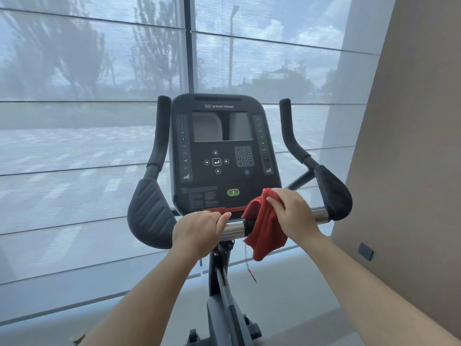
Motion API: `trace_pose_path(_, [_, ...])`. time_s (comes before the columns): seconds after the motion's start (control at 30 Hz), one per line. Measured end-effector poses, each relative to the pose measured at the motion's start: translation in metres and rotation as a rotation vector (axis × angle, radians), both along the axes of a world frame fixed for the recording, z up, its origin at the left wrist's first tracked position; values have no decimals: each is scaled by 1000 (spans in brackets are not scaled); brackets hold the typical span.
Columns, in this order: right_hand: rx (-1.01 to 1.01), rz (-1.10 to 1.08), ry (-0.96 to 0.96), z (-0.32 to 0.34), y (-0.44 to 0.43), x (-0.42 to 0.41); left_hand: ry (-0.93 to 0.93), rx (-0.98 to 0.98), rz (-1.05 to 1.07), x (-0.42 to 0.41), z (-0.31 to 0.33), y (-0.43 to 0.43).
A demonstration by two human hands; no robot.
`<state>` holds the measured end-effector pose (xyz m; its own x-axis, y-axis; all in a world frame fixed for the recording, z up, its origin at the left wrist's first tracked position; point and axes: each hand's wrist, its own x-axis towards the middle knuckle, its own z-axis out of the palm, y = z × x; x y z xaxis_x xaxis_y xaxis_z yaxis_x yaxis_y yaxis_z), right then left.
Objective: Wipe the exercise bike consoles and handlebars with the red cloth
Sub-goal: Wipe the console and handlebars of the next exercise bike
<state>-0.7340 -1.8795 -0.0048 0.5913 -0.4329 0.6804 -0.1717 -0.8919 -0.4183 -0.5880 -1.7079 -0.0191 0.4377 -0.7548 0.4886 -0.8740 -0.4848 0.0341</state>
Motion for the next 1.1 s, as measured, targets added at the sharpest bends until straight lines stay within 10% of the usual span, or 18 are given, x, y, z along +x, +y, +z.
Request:
trace_pose_path(0.17, [-23,-114,-232,22,-16,-14,-5,-22,2,3,-3,-2])
trace_pose_path(0.53, [-118,62,405,-24,-26,-39,-23,-29,9,2,-3,-1])
trace_pose_path(1.1, [465,16,-121,61,-25,-63,-27,-63,-12,5,-6,-1])
